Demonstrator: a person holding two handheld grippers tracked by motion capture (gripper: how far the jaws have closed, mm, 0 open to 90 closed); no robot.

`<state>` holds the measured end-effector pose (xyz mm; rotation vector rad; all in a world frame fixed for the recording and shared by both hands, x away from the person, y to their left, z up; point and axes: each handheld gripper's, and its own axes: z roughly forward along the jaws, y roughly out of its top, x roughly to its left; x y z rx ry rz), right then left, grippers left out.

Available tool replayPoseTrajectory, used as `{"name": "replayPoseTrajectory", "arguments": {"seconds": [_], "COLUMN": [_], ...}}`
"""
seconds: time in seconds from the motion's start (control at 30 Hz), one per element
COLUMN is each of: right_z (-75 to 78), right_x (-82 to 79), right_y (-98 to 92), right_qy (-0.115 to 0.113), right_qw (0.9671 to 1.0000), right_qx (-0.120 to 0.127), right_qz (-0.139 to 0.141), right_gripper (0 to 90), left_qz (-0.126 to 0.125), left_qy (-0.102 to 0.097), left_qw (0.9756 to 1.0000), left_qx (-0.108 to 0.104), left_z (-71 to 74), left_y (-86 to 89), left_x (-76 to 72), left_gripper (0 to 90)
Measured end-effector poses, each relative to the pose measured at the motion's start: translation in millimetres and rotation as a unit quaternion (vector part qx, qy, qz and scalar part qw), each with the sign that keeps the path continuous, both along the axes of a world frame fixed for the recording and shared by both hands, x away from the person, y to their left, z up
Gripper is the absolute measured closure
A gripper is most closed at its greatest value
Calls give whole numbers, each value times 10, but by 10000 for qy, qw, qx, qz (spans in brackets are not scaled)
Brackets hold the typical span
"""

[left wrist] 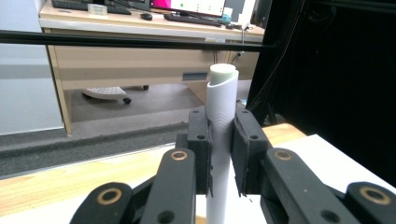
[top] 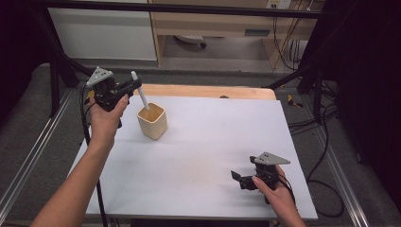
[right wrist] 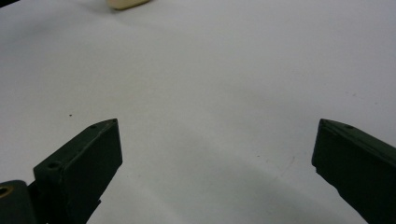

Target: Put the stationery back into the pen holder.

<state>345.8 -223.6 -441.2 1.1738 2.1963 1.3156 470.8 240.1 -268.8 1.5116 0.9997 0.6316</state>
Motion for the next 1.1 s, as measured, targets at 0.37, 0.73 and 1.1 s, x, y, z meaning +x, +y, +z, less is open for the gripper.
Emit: {"name": "replayPoseTrajectory", "arguments": {"seconds": [0.37, 0.73, 1.1], "right_z": [1, 3, 3], "right_x": [2, -2, -2], "right_y": [-3, 7, 11], "right_qy": [3, 1, -3], "right_qw": [10000, 10000, 10000], "right_qx": [17, 22, 18], "right_qz": [-7, 5, 13], "right_gripper": [24, 24, 24], "left_qz": [50, 88, 108], "left_qy": [129, 248, 364], "left_qw": [9999, 9995, 9988], "left_qx": [40, 182, 318], "left_z": [-119, -257, -411], "left_y": [35, -26, -118], "left_x": [39, 101, 183], "left_gripper": [792, 791, 791]}}
